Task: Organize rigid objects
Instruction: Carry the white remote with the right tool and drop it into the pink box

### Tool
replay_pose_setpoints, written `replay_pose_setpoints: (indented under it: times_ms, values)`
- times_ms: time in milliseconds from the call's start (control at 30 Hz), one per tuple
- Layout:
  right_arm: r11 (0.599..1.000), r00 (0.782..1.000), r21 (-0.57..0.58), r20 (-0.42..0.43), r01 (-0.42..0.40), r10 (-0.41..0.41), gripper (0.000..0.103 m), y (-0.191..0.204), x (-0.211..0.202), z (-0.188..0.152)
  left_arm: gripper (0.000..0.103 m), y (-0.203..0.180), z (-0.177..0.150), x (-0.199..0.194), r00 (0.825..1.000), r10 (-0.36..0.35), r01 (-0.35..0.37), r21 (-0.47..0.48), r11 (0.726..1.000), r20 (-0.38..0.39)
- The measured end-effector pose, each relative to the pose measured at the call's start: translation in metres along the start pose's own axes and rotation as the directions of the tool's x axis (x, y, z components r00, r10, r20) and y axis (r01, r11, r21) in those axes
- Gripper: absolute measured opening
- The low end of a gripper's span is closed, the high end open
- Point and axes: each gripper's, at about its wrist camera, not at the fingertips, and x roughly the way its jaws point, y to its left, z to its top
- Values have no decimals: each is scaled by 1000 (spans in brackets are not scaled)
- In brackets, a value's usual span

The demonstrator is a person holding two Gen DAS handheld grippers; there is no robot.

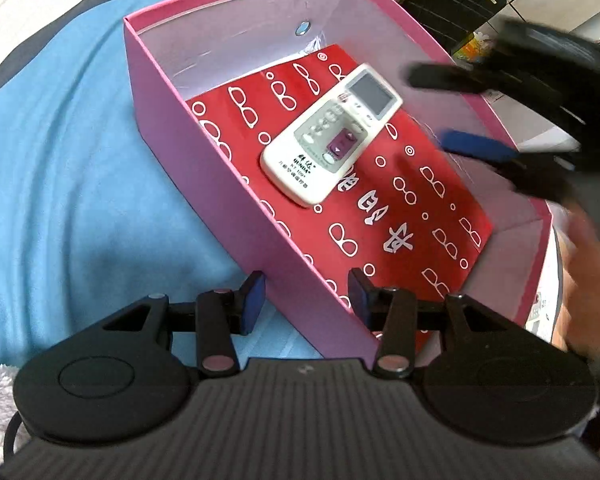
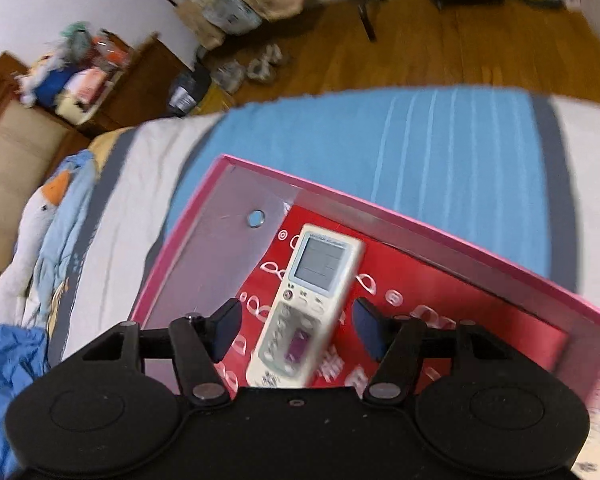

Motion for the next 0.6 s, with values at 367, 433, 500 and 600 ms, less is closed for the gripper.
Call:
replay_pose_setpoints:
  times_ms: [367,433,500,600]
  values:
    - [966,971,-122,98,228,-217,50,-27,-106,-76,40,-8,-3,-6,999,48,-48,-7,999,25]
    - [975,977,-84,64,208,-203,37,-43,-104,-81,40,-10,-4,-6,998,55,-54,-5,999,28]
    - [986,987,-46,36,160,-158,21,-53,-96,-82,39,-10,-5,-5,998,60,-60,1,998,31]
    - [991,990,-21,48,135,-134,21,-56,-90,-78,39,-10,-5,-6,997,63,-63,-4,998,38]
